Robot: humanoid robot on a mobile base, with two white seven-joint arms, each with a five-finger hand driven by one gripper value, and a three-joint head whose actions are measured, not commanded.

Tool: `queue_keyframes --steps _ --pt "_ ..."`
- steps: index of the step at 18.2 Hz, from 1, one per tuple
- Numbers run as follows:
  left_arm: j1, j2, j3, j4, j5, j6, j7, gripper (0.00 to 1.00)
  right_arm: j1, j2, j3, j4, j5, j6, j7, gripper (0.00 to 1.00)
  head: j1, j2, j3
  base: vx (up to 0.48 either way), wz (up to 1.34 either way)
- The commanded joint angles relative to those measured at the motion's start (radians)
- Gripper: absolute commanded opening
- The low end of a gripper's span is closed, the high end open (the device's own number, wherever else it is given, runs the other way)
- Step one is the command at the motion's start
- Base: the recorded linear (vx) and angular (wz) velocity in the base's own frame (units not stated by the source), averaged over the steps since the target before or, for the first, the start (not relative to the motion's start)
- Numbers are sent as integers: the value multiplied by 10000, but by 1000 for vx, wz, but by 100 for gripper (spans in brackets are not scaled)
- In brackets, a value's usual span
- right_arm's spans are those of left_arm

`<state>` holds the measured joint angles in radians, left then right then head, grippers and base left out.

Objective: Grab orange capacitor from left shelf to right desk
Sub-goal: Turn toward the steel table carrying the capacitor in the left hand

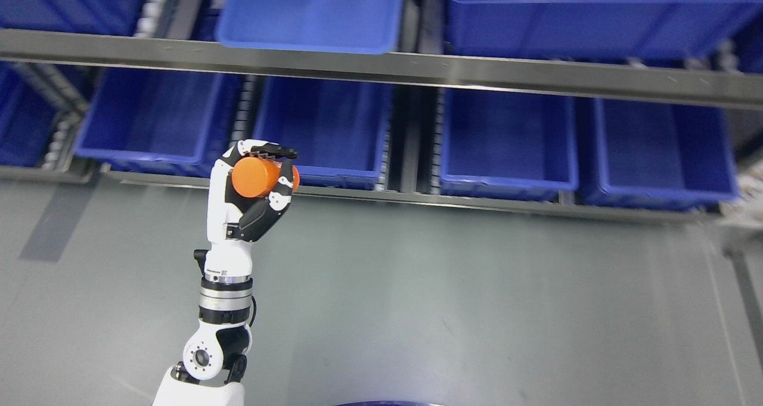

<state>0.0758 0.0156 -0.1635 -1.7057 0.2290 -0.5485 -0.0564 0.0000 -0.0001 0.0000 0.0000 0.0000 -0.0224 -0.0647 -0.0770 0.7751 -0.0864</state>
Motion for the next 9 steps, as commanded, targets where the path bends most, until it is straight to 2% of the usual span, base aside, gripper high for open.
queue_keyframes --steps 1,9 --pt "-328 29 -175 -139 -19 453 -3 2 231 -174 -107 -175 61 -6 3 100 0 0 0 -204 -680" --pt "-987 29 -679 -124 -19 422 -19 3 231 -174 -107 -175 61 -6 3 100 0 0 0 -123 -896"
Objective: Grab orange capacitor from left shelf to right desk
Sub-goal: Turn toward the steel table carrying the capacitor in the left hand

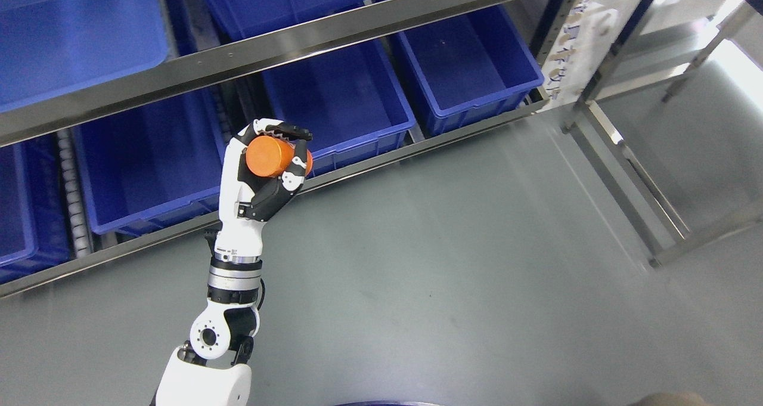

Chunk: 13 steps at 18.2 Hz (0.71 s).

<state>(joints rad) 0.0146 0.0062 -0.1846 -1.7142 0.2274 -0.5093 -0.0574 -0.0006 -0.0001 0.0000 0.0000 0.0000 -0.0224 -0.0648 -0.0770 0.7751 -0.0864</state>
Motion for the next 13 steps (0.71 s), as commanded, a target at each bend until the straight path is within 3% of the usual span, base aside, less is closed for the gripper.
queue_keyframes --steps 1,13 --pt "-513 122 -638 -38 -3 92 -9 3 236 -174 -107 -175 61 -6 3 100 0 0 0 -61 -635" --pt "-1036 112 -1452 8 12 384 -9 3 236 -174 -107 -175 61 -6 3 100 0 0 0 100 -409"
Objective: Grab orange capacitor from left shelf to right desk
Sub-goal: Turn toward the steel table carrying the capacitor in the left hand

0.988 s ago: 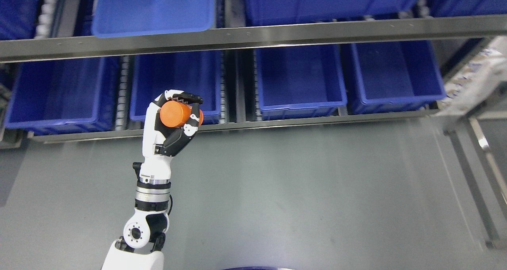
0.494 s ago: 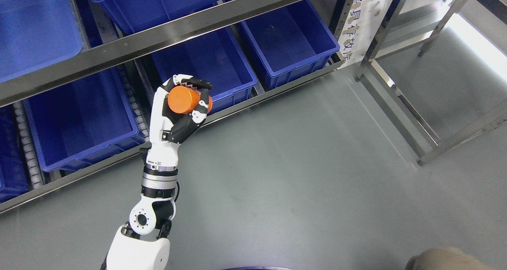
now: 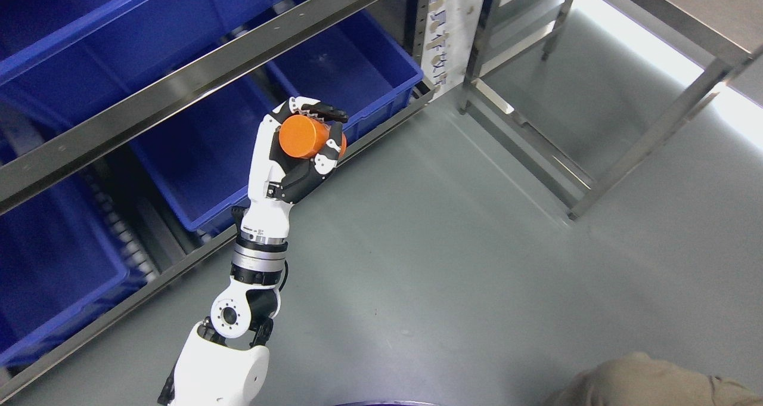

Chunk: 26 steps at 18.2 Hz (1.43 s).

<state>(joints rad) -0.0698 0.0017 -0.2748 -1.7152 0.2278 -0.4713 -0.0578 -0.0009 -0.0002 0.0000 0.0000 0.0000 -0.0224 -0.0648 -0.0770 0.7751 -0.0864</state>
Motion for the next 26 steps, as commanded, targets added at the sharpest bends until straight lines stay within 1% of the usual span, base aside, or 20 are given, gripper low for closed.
queue_keyframes --steps 1,8,11,15,18,24,26 --pt "-192 158 -550 32 7 -11 10 3 224 -172 -107 -175 61 -6 3 100 0 0 0 225 -607" --pt "-329 158 -611 17 7 -27 -5 3 239 -172 -107 -175 61 -6 3 100 0 0 0 294 -537" --pt "-483 158 -1024 2 7 -88 -5 3 239 -172 -107 -175 61 -6 3 100 0 0 0 365 -338" --pt "-575 158 -1761 17 -8 -134 -404 3 224 -172 -107 -175 61 -6 3 100 0 0 0 377 -288" --pt "-1369 158 -1762 109 7 80 -404 3 239 -172 -107 -175 61 -6 3 100 0 0 0 350 -259" --pt "-2460 158 -1716 477 -8 1168 -404 3 239 -172 -107 -175 61 -6 3 100 0 0 0 306 -258" --pt "-3226 158 -1808 691 38 1491 -404 3 239 -172 -107 -175 61 -6 3 100 0 0 0 254 -216"
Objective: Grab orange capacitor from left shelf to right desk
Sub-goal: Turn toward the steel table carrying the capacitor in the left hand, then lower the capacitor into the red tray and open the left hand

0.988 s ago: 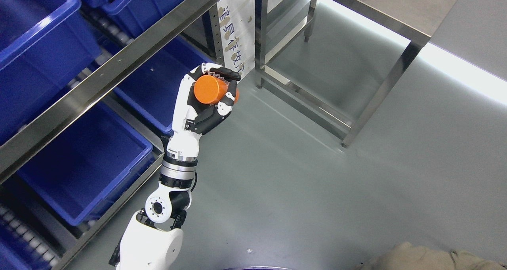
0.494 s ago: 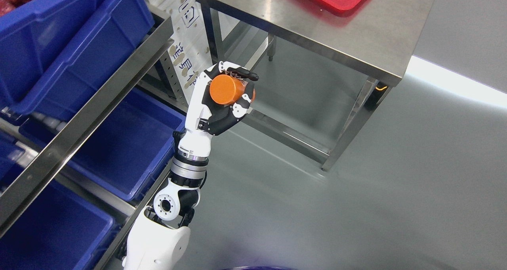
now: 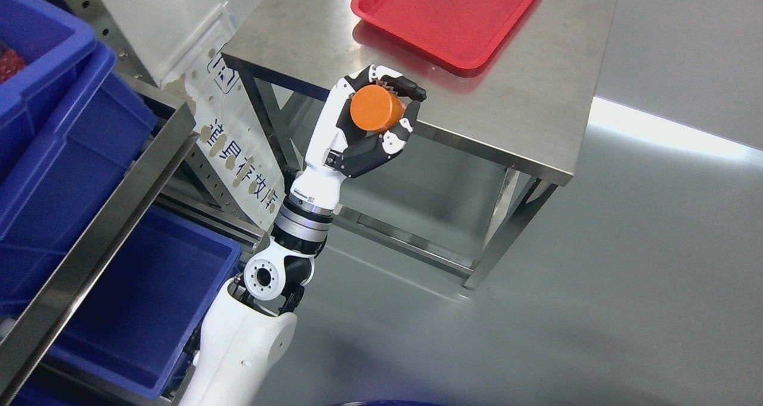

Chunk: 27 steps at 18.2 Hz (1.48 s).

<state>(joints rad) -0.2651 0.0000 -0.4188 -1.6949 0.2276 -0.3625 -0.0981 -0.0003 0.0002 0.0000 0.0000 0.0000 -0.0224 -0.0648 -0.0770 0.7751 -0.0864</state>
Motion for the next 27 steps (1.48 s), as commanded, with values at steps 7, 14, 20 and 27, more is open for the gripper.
queue_keyframes --steps 7,14,20,27 --pt "-3465 174 -691 2050 424 1582 -1 4 233 -176 -107 -175 61 -6 3 100 0 0 0 232 -112" --pt "-6503 174 -1564 7110 685 2429 45 5 233 -176 -107 -175 61 -6 3 100 0 0 0 169 -85" --pt "-6890 174 -2453 8263 946 2795 45 5 233 -176 -107 -175 61 -6 3 100 0 1 0 93 -34" --pt "-6890 174 -2608 9539 762 2873 137 7 233 -176 -107 -175 61 -6 3 100 0 1 0 23 -3"
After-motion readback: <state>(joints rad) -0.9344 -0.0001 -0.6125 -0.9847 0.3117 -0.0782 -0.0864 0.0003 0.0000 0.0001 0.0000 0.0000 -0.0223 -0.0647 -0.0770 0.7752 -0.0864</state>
